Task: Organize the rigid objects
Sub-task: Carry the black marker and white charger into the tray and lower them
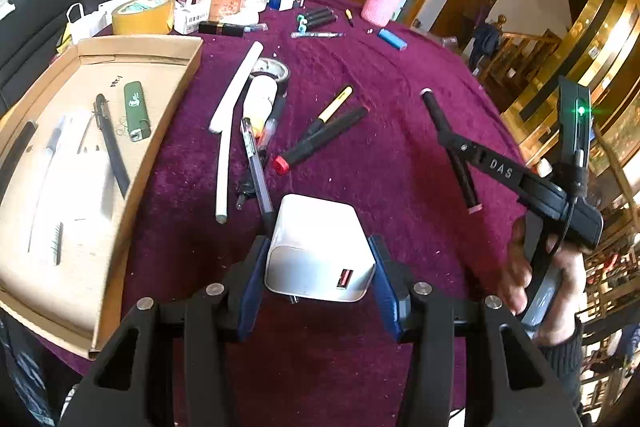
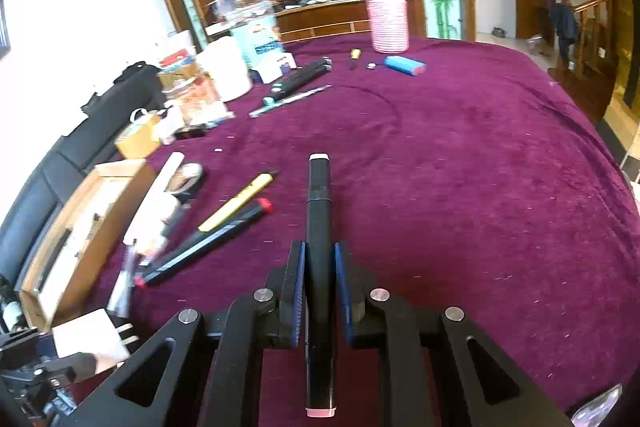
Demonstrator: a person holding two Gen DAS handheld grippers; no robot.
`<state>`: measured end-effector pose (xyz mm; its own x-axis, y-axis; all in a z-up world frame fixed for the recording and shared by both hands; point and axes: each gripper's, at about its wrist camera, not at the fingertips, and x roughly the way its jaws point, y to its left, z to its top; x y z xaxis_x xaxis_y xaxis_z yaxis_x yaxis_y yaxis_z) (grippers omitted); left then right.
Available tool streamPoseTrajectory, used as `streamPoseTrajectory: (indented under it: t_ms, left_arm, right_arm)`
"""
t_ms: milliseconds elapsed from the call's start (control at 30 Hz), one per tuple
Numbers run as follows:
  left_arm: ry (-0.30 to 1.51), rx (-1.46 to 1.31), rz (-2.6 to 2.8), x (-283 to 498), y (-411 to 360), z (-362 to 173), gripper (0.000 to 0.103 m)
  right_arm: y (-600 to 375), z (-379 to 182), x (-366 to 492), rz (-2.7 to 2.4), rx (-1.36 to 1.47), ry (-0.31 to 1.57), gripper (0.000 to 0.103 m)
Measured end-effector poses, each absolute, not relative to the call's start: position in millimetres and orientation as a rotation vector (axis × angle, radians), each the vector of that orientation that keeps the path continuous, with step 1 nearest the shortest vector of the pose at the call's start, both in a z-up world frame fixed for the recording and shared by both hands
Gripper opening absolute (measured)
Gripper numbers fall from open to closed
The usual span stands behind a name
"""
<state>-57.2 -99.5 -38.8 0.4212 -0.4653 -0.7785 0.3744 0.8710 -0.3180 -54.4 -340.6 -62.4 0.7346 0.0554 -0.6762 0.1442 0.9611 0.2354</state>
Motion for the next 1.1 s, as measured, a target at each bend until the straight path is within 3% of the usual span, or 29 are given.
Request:
streamPoseTrajectory:
  t_ms: [533, 800, 1100]
  left_arm:
    - [0.827, -0.292, -0.356, -40.9, 37.9, 16.4, 0.048]
    - [0.844, -0.324, -0.196, -3.6, 105.3, -13.4, 0.048]
    - [0.918, -0.306, -0.152, 12.5, 123.3, -49.4, 0.048]
  right_arm:
    - [-187.2, -12.5, -15.6, 0.376, 0.299, 0.779, 0.016]
    - [-117.2, -33.3, 41.2, 0.45, 0.215, 0.877, 0.017]
    - [-91.2, -60.0, 95.4, 0.451, 0.177, 0.973, 0.017]
